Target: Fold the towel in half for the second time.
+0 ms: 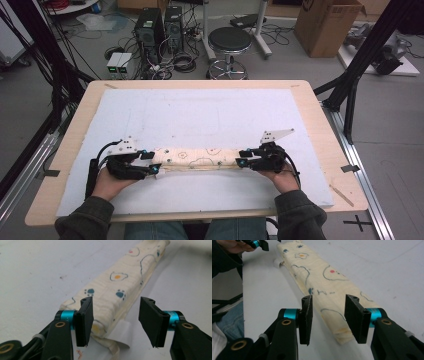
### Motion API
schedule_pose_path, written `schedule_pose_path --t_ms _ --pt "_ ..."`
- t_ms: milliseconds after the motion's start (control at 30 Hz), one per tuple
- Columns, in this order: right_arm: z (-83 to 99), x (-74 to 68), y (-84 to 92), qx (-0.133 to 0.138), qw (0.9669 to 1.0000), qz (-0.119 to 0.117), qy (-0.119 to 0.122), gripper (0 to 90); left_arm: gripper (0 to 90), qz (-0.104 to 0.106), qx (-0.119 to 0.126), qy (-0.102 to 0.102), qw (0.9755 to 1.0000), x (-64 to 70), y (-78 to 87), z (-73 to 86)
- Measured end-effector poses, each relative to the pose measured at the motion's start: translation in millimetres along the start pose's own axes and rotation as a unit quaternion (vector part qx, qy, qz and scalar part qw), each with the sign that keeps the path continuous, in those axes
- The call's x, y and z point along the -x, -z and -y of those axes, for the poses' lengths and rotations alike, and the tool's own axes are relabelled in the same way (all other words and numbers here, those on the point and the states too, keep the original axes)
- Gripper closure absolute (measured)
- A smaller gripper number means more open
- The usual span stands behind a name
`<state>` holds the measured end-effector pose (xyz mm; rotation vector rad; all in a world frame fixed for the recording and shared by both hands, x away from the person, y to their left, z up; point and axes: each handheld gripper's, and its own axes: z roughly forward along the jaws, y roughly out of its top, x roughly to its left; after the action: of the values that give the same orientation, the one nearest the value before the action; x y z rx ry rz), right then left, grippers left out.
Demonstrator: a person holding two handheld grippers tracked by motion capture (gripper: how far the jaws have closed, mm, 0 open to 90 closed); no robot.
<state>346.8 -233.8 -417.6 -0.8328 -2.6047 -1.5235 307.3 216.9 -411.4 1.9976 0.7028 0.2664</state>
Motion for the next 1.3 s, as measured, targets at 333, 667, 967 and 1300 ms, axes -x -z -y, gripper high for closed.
schedule_pose_path --t_ms 333,667,967,1300 --pt "-32.6 -5.2 -24.0 -0.013 0.9997 -0.002 0.019 79.4 83.5 0.011 -0.030 -0.020 0.9993 6.5 -37.5 -27.5" --pt "-54.2 -19.9 -82.7 -0.070 0.9960 -0.033 0.046 84.3 88.9 0.038 -0.074 -0.037 0.9959 15.7 -74.1 -37.8" --pt "-48.0 -22.6 -97.5 -0.108 0.9922 -0.028 0.056 84.3 89.3 0.034 -0.115 -0.039 0.9920 15.0 -81.4 -29.7" --pt "-31.2 -16.7 -86.1 -0.121 0.9904 -0.007 0.066 83.3 86.8 0.030 -0.117 -0.032 0.9921 7.4 -65.7 -17.6"
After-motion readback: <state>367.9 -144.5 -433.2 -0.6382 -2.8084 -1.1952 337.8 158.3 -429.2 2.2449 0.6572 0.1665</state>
